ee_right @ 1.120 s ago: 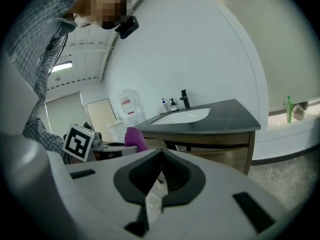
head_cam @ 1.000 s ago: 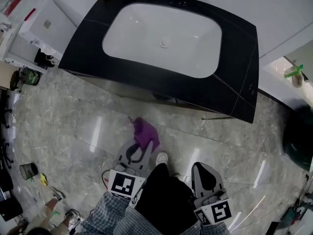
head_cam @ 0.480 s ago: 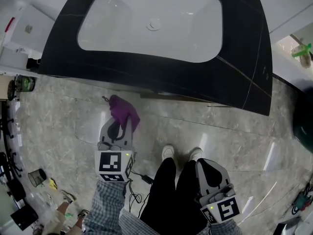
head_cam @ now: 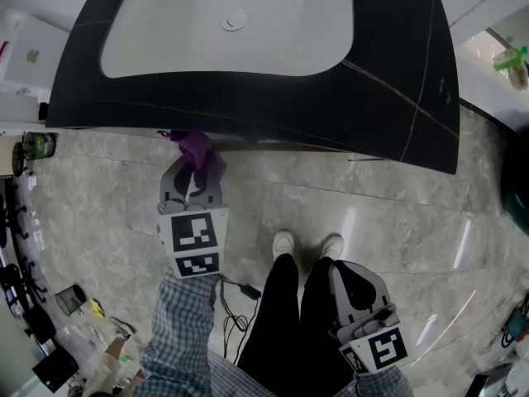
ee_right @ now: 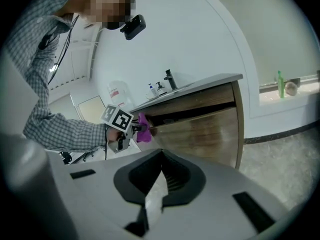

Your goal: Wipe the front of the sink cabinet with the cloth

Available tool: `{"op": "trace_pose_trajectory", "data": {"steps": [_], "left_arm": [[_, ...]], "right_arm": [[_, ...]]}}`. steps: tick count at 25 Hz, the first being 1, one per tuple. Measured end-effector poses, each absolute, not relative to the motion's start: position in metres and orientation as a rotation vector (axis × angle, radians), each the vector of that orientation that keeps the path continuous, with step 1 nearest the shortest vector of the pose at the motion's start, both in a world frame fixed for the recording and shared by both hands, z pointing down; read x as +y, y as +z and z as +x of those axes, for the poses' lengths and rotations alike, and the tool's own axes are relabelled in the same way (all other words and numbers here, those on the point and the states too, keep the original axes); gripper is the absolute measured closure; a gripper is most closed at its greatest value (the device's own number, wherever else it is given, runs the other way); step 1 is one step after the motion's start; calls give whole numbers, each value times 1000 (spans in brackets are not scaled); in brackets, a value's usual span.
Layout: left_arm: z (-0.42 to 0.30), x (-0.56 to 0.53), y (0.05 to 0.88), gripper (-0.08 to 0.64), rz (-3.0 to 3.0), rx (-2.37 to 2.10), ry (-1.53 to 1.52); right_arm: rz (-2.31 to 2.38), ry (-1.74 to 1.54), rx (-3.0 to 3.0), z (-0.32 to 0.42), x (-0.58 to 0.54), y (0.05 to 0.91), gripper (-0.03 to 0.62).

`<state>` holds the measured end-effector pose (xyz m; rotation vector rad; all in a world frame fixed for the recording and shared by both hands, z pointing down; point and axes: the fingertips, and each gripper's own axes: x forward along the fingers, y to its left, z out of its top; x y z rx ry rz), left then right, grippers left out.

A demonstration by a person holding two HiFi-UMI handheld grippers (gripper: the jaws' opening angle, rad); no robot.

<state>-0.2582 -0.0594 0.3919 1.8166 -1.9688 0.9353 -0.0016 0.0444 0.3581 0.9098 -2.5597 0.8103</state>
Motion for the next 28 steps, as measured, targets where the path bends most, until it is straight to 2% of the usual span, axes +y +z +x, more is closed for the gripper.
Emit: {"op": "trace_pose_trajectory", "data": {"steps": [9, 28], "left_arm": [[-225, -69, 386, 506, 1843, -1954, 1001], [-94, -104, 374, 506, 2082, -1807, 838]], "right_arm": [[942, 836, -2557, 24, 40, 361, 575], [998, 858, -2518, 72, 29, 367, 576]]}}
